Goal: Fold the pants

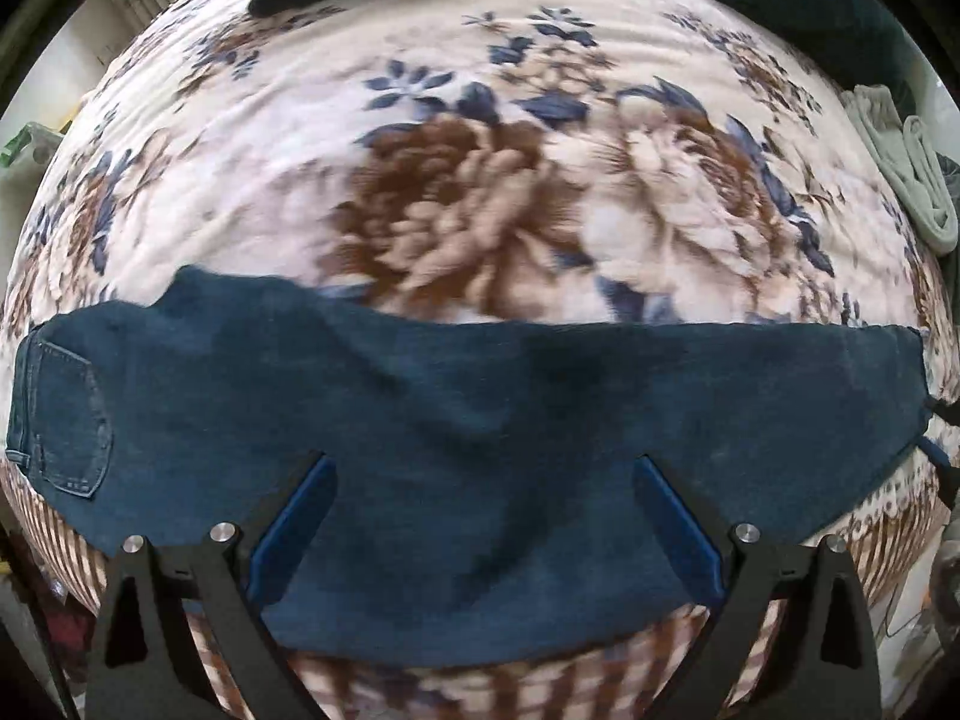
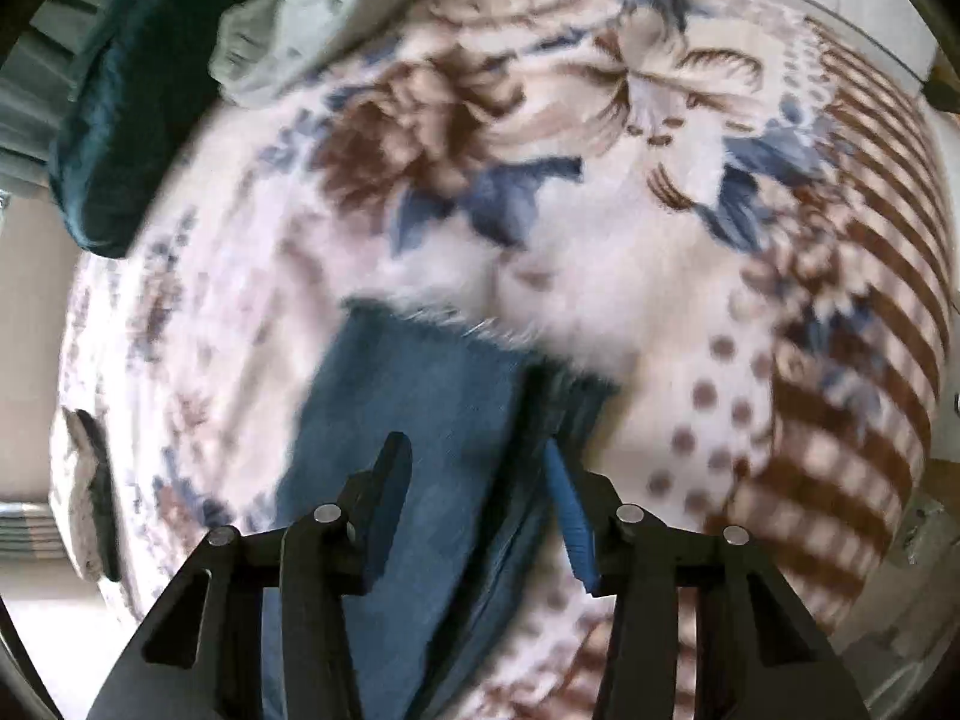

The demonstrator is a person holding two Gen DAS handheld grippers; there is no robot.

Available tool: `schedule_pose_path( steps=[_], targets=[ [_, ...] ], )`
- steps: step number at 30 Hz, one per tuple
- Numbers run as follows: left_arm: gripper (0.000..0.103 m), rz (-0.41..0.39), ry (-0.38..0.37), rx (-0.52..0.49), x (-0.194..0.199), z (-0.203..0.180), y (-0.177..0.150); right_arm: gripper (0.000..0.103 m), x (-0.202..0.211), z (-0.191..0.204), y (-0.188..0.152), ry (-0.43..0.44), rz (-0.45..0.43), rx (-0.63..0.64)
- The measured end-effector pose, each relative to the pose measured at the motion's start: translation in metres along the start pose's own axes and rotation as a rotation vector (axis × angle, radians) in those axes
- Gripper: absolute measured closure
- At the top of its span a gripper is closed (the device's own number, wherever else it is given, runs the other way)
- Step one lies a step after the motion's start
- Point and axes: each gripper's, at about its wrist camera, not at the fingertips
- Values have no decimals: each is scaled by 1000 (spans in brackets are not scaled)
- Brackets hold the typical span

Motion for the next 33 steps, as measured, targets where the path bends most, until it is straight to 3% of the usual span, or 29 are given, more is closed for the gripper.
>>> schedule_pose_path(
  steps=[1, 3, 8, 12, 18, 24, 28, 32, 33],
  targets=[
    [2, 1, 5, -2, -2, -6, 1, 63, -10, -3, 8, -8, 21, 7],
    [2, 2, 12, -3, -5, -17, 1, 89, -20, -3, 11, -3, 30, 29],
    [2, -1, 38, 8, -5, -29, 1, 96, -4, 7, 8, -45, -40, 129],
    [2, 9, 61, 30, -7, -26, -1, 97, 17, 0, 6, -37, -69, 116],
    [2, 21, 87, 69, -9, -11, -2, 97, 19, -21, -4, -69, -27, 104],
    [2, 26, 85, 93, -9, -1, -4, 94, 11, -28, 13, 57, 72, 68],
    [2, 34, 86, 91, -14, -4, -7, 94, 1, -35, 17, 34, 104, 15],
    [2, 33, 87, 77, -17, -10, -7, 92, 11, -32, 11, 23, 75, -20],
    [2, 33, 86, 71, -18, -12, -7, 87, 13, -31, 9, 24, 81, -26]
  ],
)
Point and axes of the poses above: each gripper's, at about its wrist camera, not at the fingertips, and x roughly against the way its jaws point, z to its left, y to its top, and after that the axes turned 2 degrees about y, right-handed
